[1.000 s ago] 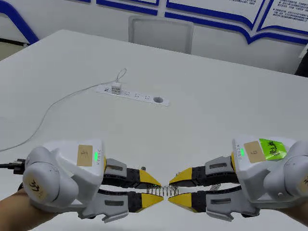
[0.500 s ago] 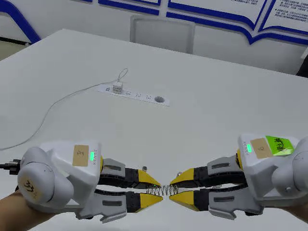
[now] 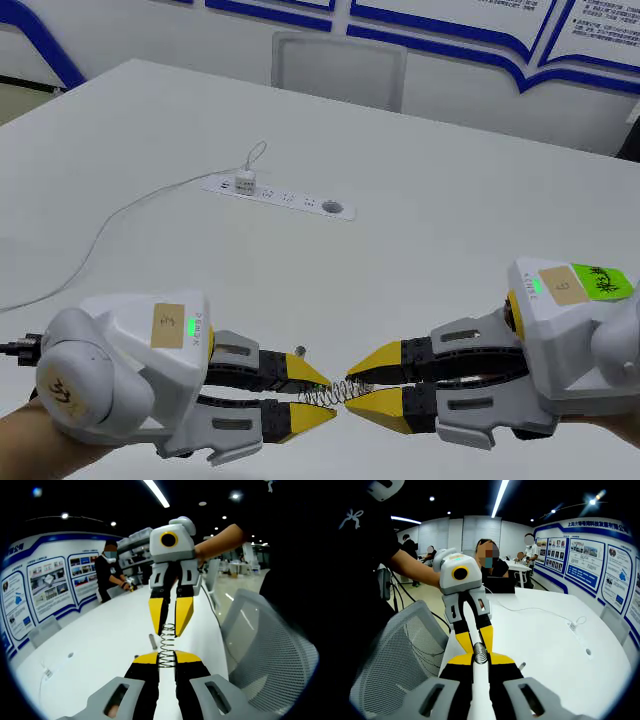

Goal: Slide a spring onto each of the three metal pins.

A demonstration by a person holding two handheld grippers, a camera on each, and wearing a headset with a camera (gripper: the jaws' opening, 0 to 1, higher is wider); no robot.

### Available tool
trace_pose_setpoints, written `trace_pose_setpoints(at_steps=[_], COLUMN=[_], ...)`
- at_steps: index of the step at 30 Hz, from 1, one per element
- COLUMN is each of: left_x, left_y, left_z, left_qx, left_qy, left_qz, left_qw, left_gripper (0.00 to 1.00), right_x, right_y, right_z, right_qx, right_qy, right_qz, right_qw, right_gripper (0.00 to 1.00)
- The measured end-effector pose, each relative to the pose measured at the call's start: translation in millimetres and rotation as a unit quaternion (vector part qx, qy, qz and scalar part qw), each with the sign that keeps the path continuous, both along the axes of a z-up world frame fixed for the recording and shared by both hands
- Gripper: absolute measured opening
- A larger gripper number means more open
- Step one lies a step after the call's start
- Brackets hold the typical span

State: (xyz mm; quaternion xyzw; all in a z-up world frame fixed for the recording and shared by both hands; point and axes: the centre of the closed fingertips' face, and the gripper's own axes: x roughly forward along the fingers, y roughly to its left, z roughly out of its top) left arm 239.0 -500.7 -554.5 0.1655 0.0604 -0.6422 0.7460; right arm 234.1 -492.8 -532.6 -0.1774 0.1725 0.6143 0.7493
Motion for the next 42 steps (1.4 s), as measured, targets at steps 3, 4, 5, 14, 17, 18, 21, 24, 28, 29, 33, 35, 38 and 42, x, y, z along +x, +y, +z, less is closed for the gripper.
trace_pose_setpoints(at_steps=[3,4,5,14,17,18,21,24,28,29,33,35,38,42], left_x=[-3.0,-3.4,-3.2,-1.5,-0.1,0.2,0.5,0.8,0.2,0.0,0.1,1.4,2.3,5.0], left_y=[-1.3,-2.6,-2.9,-2.3,-0.7,0.0,1.7,3.2,4.5,4.6,4.6,5.0,5.6,7.7], left_z=[1.7,1.7,1.7,2.1,3.2,3.1,3.1,2.8,2.7,3.4,4.7,3.3,0.5,0.3], left_qx=[-0.007,-0.007,-0.007,-0.007,-0.009,-0.009,-0.008,-0.008,-0.010,-0.011,-0.015,-0.012,-0.010,-0.014], left_qy=[0.007,0.001,0.002,0.003,0.004,0.005,0.006,0.007,0.015,0.014,0.017,0.016,0.034,0.042], left_qz=[-0.002,-0.002,-0.001,0.002,0.007,0.008,0.010,0.014,0.017,0.017,0.019,0.021,0.024,0.034], left_qw=[1.0000,1.0000,1.0000,1.0000,0.9999,0.9999,0.9999,0.9998,0.9997,0.9997,0.9996,0.9996,0.9991,0.9985], left_gripper=[0.10,0.10,0.10,0.10,0.10,0.10,0.10,0.10,0.10,0.10,0.10,0.10,0.10,0.11], right_x=[-2.7,-3.6,-1.3,-0.8,1.4,1.6,2.1,3.0,2.5,2.3,2.7,4.0,5.0,6.7], right_y=[3.7,4.0,3.5,6.5,10.3,11.9,17.0,20.7,24.7,25.3,27.3,27.2,27.8,30.4], right_z=[3.0,2.5,0.7,4.8,7.8,8.3,10.6,11.7,13.0,13.9,16.2,14.9,13.3,13.4], right_qx=[0.014,0.012,0.000,0.016,0.028,0.028,0.031,0.035,0.043,0.046,0.052,0.049,0.045,0.043], right_qy=[0.007,0.007,-0.013,-0.001,0.004,0.003,0.002,0.006,0.013,0.012,0.014,0.013,0.010,0.004], right_qz=[0.003,0.004,0.005,-0.006,-0.012,-0.012,-0.008,-0.007,-0.008,-0.006,-0.008,-0.012,-0.017,-0.018], right_qw=[0.9999,0.9999,0.9999,0.9999,0.9995,0.9995,0.9995,0.9993,0.9989,0.9989,0.9985,0.9987,0.9988,0.9989], right_gripper=[0.11,0.11,0.11,0.11,0.11,0.11,0.11,0.11,0.11,0.11,0.11,0.11,0.11,0.11])
